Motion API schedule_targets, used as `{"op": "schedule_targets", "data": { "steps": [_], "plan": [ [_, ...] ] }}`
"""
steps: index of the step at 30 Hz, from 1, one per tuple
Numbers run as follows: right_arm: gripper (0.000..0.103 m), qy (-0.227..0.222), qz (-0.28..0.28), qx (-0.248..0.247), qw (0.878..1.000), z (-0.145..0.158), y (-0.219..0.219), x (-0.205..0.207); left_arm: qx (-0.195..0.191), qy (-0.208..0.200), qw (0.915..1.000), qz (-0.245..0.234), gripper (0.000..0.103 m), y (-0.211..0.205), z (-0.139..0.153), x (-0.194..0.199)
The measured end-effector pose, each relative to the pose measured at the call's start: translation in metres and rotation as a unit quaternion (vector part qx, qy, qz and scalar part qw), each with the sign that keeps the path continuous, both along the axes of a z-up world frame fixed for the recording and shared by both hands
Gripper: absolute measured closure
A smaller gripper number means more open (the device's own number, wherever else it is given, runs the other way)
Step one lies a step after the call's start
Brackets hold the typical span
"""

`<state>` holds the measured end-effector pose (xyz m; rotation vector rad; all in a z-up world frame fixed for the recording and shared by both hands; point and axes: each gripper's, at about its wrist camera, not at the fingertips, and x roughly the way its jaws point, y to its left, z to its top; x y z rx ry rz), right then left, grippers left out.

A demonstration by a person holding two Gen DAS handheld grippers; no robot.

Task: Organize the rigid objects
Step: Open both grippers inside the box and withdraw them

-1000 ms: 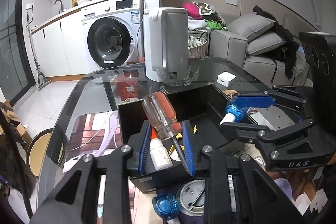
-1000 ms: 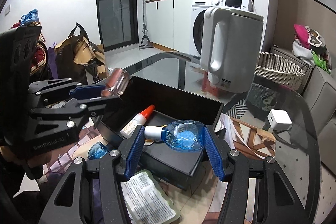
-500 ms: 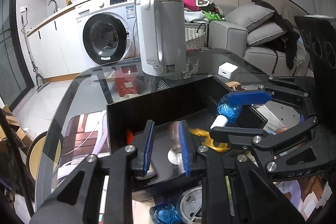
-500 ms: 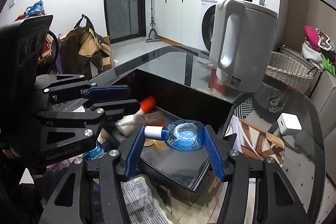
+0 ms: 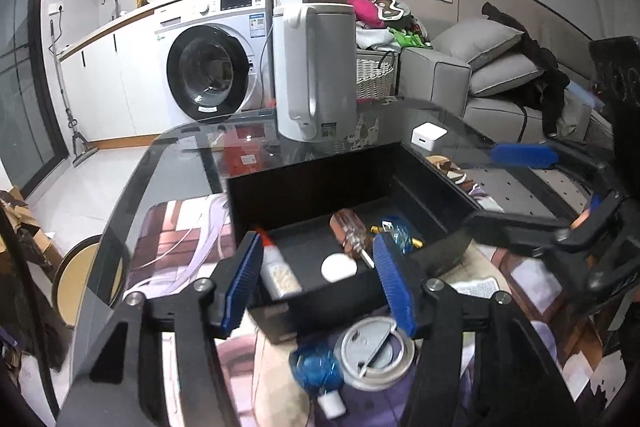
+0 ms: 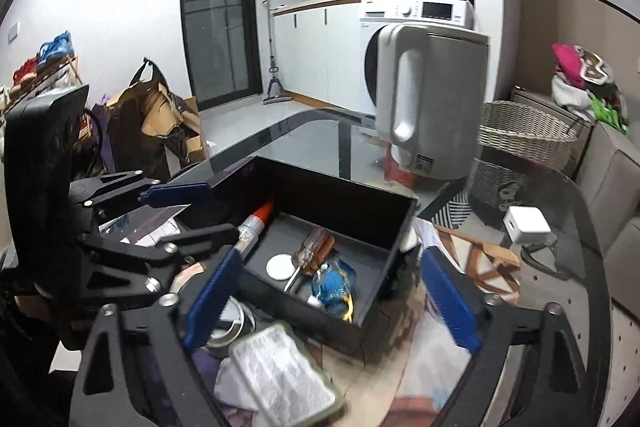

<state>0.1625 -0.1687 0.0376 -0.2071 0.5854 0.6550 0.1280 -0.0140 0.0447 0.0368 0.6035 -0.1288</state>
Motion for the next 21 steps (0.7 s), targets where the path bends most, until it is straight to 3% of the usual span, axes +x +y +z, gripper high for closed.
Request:
{"op": "schedule_targets", "data": {
  "steps": [1,2,4,5,21],
  "plan": [
    [0.001,-0.001,-0.007,0.003,1.000,0.001,-0.003,-0.004,0.002,-0.003,1.0000,0.002,0.036,0.000,0.000,-0.003],
    [0.001,0.001,-0.013,0.005,1.000,0.001,-0.006,-0.007,0.003,-0.006,1.0000,0.004,0.021,0.000,0.000,-0.007],
    [0.001,0.007,-0.026,0.009,1.000,0.000,-0.012,-0.015,-0.008,-0.019,0.9996,0.017,0.004,0.004,0.000,-0.017],
    [0.001,0.009,-0.031,0.010,0.999,0.000,-0.014,-0.018,-0.014,-0.026,0.9993,0.023,0.001,0.006,0.000,-0.020],
    [0.000,0.044,-0.056,-0.038,0.997,-0.025,-0.019,-0.047,-0.008,-0.019,0.9990,0.039,0.000,0.023,-0.024,-0.045]
  ]
}}
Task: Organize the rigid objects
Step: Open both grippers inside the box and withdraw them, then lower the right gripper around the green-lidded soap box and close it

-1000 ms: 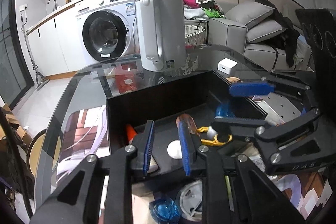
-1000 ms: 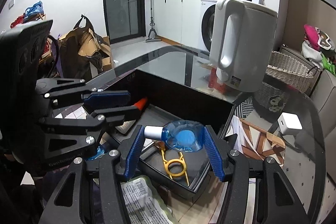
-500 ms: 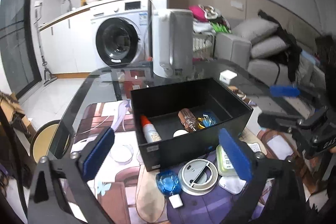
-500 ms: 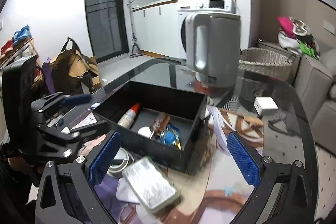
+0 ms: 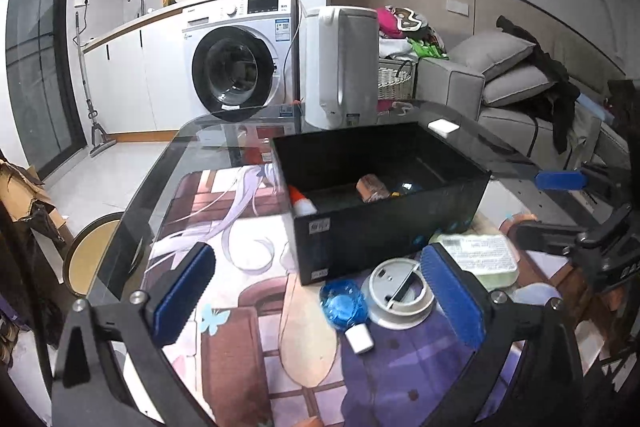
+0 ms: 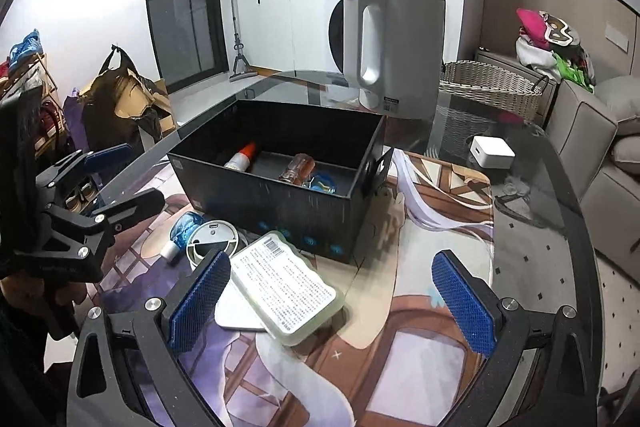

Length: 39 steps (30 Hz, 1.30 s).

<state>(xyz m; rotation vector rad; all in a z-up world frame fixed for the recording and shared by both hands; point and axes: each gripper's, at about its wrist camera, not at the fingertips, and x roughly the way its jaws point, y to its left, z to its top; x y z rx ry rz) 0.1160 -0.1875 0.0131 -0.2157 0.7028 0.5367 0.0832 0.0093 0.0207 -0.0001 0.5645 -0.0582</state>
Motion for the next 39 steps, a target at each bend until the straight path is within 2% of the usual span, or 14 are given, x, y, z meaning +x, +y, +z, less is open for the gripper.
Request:
{"op": "schedule_targets", "data": {
  "steps": [5,13,20,26,32,39],
  "plan": [
    [0.000,0.011,0.003,-0.010,1.000,-0.005,0.000,0.003,-0.012,0.009,0.9999,-0.001,0.000,0.003,-0.006,0.001],
    [0.000,0.044,0.006,-0.029,0.999,-0.025,0.005,0.011,-0.002,0.027,0.9996,-0.012,0.000,-0.004,-0.014,0.004],
    [0.000,0.063,0.009,-0.046,0.997,-0.039,0.010,0.014,-0.024,0.039,0.9990,-0.005,0.000,0.006,-0.017,0.008],
    [0.000,0.083,0.002,-0.059,0.995,-0.048,0.004,0.021,-0.027,0.042,0.9987,-0.005,0.000,0.007,-0.018,0.009],
    [0.000,0.090,-0.038,-0.053,0.994,-0.049,-0.015,0.034,-0.029,0.044,0.9986,-0.006,0.000,0.008,-0.020,0.010],
    [0.000,0.082,-0.013,-0.037,0.996,-0.041,-0.002,0.027,-0.030,0.046,0.9985,-0.007,0.000,0.008,-0.020,0.009]
  ]
}}
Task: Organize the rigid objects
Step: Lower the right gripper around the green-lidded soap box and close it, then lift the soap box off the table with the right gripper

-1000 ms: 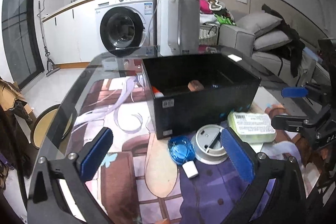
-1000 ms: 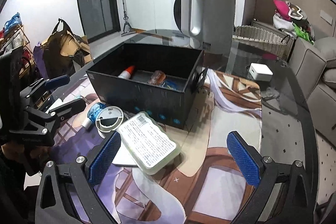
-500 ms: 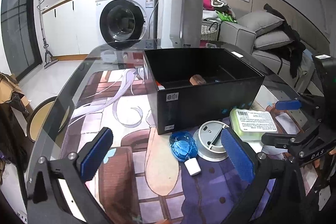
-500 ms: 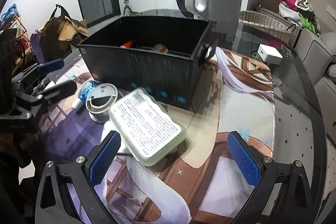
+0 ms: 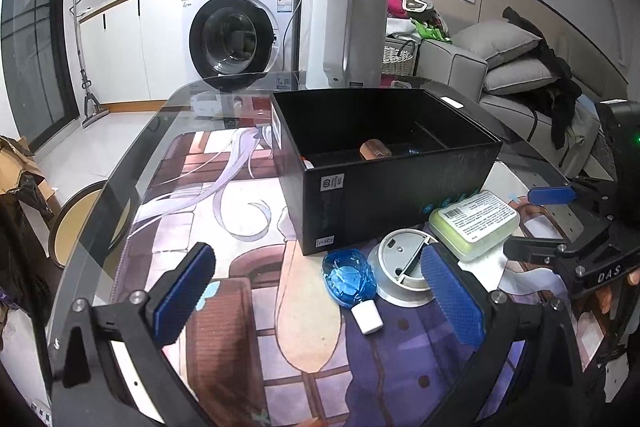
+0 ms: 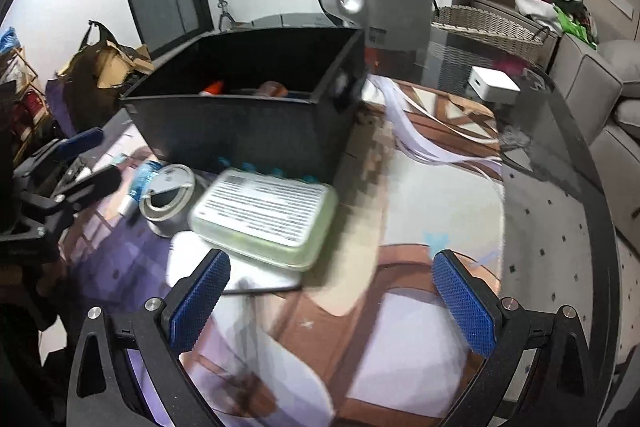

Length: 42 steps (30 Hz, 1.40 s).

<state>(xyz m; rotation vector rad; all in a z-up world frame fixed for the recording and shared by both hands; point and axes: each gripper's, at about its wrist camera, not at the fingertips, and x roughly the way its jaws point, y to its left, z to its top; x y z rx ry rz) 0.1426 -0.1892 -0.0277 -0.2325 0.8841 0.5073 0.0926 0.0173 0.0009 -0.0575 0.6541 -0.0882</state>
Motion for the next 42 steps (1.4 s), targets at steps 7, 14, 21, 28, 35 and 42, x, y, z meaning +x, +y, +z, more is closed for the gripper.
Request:
{"op": "schedule_targets", "data": {
  "steps": [7,14,21,28,35,42],
  "plan": [
    [0.000,-0.004,0.024,-0.007,1.000,-0.005,0.028,-0.008,-0.003,0.008,1.0000,0.001,0.000,0.001,-0.001,0.002],
    [0.000,-0.004,0.024,-0.016,1.000,-0.013,0.045,-0.001,-0.004,0.007,1.0000,0.001,0.000,0.002,-0.001,0.002],
    [0.000,0.010,0.008,-0.011,1.000,-0.017,0.052,0.013,-0.005,0.010,0.9999,0.002,0.000,0.002,-0.002,0.002],
    [0.001,0.013,0.005,-0.011,1.000,-0.017,0.052,0.017,0.002,0.011,0.9999,0.000,0.000,0.000,-0.002,0.003],
    [0.007,0.007,0.009,-0.020,1.000,-0.019,0.053,0.018,0.000,0.010,0.9999,0.000,0.000,0.001,-0.002,0.003],
    [0.012,0.003,0.020,-0.020,1.000,-0.018,0.051,0.019,-0.004,0.013,0.9999,0.000,0.000,0.002,-0.002,0.003]
  ]
}}
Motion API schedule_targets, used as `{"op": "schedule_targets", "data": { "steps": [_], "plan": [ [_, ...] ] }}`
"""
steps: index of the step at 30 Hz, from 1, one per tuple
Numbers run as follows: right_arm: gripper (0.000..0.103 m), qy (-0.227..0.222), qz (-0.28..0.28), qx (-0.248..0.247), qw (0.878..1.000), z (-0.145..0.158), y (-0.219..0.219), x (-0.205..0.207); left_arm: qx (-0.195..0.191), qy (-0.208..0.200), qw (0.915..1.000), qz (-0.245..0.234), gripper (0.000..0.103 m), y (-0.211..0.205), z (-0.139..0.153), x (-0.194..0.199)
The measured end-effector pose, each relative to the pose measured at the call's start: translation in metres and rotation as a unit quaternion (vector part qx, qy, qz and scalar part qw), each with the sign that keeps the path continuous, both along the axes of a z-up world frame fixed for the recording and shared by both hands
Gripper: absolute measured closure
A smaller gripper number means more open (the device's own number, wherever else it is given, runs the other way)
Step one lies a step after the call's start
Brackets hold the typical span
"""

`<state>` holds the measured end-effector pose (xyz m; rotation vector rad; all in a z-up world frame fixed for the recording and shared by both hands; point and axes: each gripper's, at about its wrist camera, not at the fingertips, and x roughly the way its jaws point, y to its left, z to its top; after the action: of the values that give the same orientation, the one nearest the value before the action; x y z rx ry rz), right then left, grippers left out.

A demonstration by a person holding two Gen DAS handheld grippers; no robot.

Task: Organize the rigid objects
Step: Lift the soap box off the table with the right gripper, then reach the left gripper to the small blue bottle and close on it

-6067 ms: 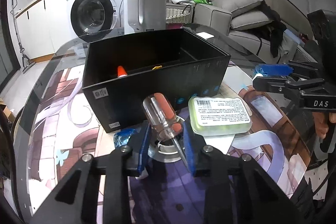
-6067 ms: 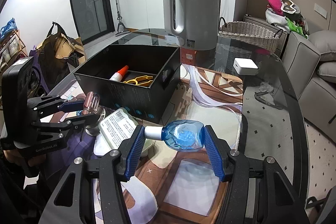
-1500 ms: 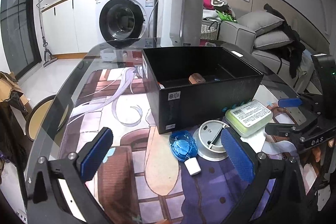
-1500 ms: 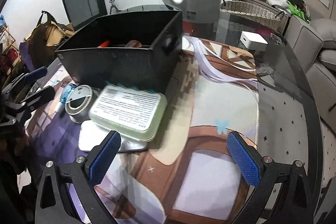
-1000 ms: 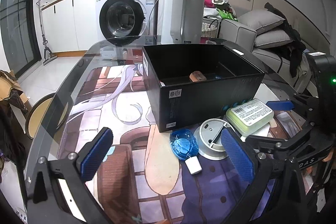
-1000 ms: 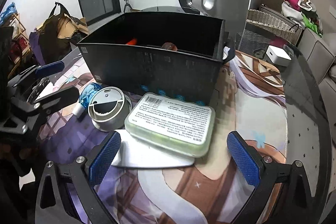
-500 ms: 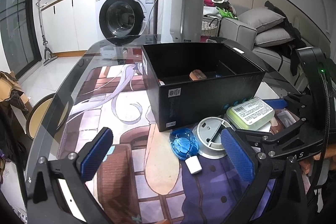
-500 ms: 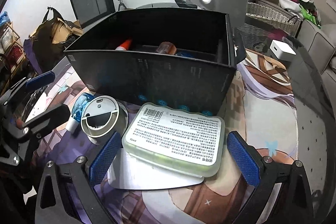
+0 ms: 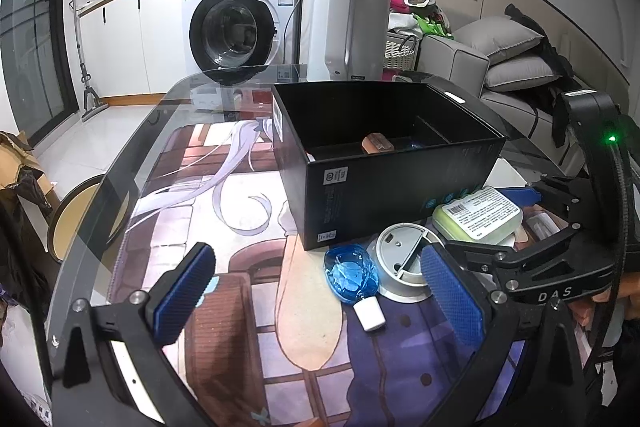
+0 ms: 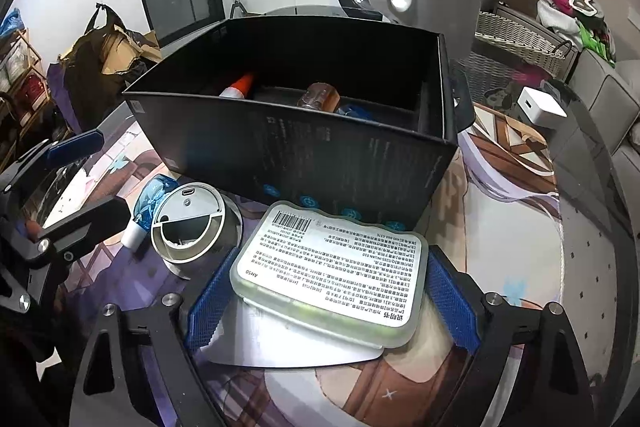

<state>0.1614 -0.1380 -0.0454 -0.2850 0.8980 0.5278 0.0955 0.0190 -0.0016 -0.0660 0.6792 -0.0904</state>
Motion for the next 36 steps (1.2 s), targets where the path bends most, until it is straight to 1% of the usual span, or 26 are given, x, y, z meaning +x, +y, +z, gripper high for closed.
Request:
{"op": "schedule_targets", "data": {
  "steps": [4,6,8,10,14,18,20,22,26,30,33,35,36],
  "plan": [
    [0.012,-0.006,0.004,0.008,1.000,0.005,-0.006,-0.008,0.007,0.005,0.9999,-0.005,0.000,-0.003,-0.001,0.000],
    [0.012,-0.007,0.006,0.015,1.000,0.009,-0.011,-0.012,0.028,0.013,0.9995,-0.011,0.000,-0.006,-0.002,0.001],
    [0.012,-0.012,0.007,0.028,0.999,0.015,-0.019,-0.019,0.059,0.014,0.9981,-0.015,0.000,-0.011,-0.002,-0.001],
    [0.012,-0.018,0.007,0.040,0.999,0.021,-0.025,-0.026,0.074,0.016,0.9970,-0.013,0.000,-0.012,-0.002,-0.001],
    [0.012,-0.030,0.007,0.051,0.998,0.031,-0.033,-0.034,0.082,0.041,0.9958,-0.005,0.000,-0.009,-0.008,0.003],
    [0.012,-0.033,0.002,0.060,0.998,0.036,-0.039,-0.036,0.099,0.076,0.9922,-0.002,0.000,-0.006,-0.016,0.007],
    [0.012,-0.034,-0.001,0.062,0.997,0.039,-0.042,-0.035,0.103,0.083,0.9912,0.007,0.000,-0.002,-0.018,0.008],
    [0.012,-0.036,-0.006,0.065,0.997,0.041,-0.044,-0.036,0.099,0.091,0.9907,0.022,0.000,0.004,-0.019,0.011],
    [0.012,-0.037,-0.010,0.067,0.997,0.043,-0.049,-0.034,0.090,0.097,0.9889,0.069,0.000,0.018,-0.021,0.014],
    [0.012,-0.038,-0.010,0.069,0.997,0.045,-0.051,-0.034,0.094,0.095,0.9849,0.110,0.000,0.030,-0.023,0.016],
    [0.012,-0.037,-0.009,0.069,0.997,0.045,-0.050,-0.034,0.069,0.093,0.9879,0.103,0.000,0.034,-0.022,0.016],
    [0.012,-0.037,-0.008,0.069,0.997,0.044,-0.050,-0.034,0.039,0.084,0.9921,0.084,0.000,0.033,-0.021,0.015],
    [0.012,-0.036,-0.008,0.069,0.997,0.044,-0.050,-0.034,0.030,0.081,0.9930,0.080,0.000,0.032,-0.020,0.016]
  ]
}}
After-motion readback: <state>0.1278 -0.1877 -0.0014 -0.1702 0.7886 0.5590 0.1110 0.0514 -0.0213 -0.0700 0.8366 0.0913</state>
